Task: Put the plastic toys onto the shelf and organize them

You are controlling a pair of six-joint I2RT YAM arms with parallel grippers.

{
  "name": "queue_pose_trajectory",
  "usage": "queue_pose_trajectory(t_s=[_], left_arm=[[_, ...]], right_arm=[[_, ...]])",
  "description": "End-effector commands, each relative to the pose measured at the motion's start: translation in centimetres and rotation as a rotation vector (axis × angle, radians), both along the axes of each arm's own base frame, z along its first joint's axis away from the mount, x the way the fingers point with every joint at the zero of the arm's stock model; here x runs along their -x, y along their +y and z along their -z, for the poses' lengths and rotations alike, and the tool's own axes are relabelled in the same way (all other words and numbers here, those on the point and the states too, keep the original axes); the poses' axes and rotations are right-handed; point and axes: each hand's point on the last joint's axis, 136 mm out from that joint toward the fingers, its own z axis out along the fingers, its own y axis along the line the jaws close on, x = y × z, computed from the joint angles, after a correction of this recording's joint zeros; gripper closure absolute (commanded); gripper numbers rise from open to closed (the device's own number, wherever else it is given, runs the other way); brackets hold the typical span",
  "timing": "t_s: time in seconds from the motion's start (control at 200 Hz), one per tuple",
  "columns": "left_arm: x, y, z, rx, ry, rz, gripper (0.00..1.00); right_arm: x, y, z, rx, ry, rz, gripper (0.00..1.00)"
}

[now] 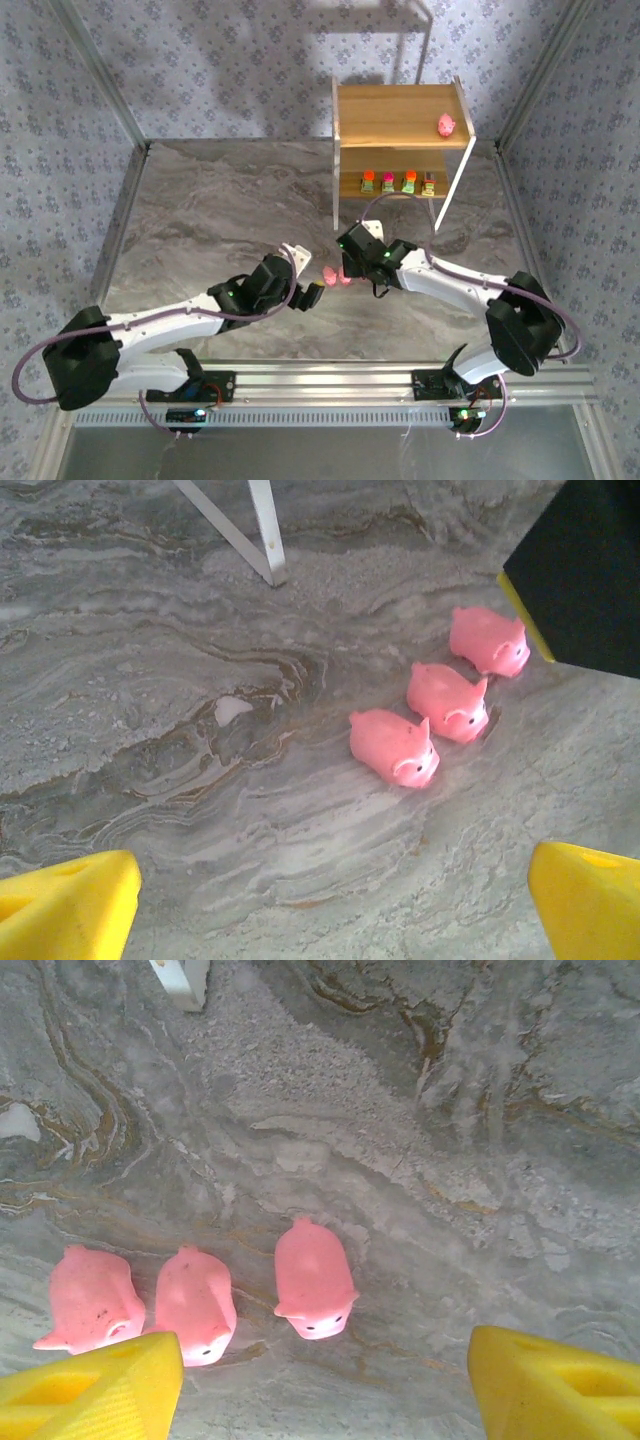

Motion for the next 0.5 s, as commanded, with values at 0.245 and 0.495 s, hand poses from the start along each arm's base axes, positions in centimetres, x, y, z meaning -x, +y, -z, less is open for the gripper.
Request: queue_pose_trajectory(t_s=[0.245,0.495], left_arm=[[-0.6,-0.5,-0.6,-0.041,-0.032,-0.007,0.01],[-0.6,-0.7,-0.3,-0.043,-0.023,-0.002,0.00]], right_arm=[[0.4,0.4,3.3,-0.028,0.085,-0.007,0.40],[0.5,0.3,4.4,-0.040,0.117,-0.003,0.46]])
